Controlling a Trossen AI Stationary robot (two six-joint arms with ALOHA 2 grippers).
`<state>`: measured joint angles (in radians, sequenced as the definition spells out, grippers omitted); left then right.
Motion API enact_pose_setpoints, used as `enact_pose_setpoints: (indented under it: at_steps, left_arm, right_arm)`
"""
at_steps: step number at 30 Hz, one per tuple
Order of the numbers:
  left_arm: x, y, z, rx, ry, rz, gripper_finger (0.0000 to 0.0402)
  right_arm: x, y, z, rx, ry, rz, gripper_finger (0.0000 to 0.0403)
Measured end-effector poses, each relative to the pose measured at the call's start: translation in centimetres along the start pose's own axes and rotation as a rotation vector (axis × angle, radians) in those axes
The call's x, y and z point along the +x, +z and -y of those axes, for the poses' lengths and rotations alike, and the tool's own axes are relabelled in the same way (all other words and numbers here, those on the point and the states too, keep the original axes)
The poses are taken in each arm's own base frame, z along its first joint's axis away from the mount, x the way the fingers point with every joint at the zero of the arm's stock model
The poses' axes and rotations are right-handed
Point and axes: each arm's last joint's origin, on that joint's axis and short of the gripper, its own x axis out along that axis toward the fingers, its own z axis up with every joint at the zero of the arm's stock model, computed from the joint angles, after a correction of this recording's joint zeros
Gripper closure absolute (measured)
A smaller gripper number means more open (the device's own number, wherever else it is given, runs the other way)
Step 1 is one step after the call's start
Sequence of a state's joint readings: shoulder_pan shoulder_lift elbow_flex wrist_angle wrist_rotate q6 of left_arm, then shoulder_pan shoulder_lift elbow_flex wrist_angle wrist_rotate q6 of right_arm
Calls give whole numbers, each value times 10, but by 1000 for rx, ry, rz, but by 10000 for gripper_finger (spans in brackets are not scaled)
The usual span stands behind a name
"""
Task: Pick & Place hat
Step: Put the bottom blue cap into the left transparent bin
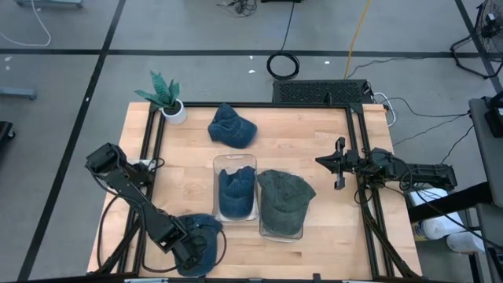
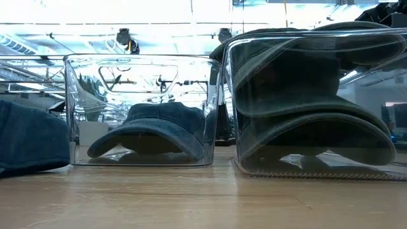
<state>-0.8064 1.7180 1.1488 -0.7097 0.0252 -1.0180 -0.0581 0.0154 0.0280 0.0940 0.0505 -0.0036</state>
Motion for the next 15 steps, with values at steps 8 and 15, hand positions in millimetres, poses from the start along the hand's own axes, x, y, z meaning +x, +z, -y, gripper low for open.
enact_pose_setpoints:
  at_steps: [8, 15]
  left_arm:
    - [0, -2, -1, 11, 2, -37, 272]
    - [1, -4, -4, 2, 9, -68, 279]
  right_arm:
    - [0, 0, 0, 0, 0, 0, 403]
    - [0, 0, 0, 0, 0, 0, 403]
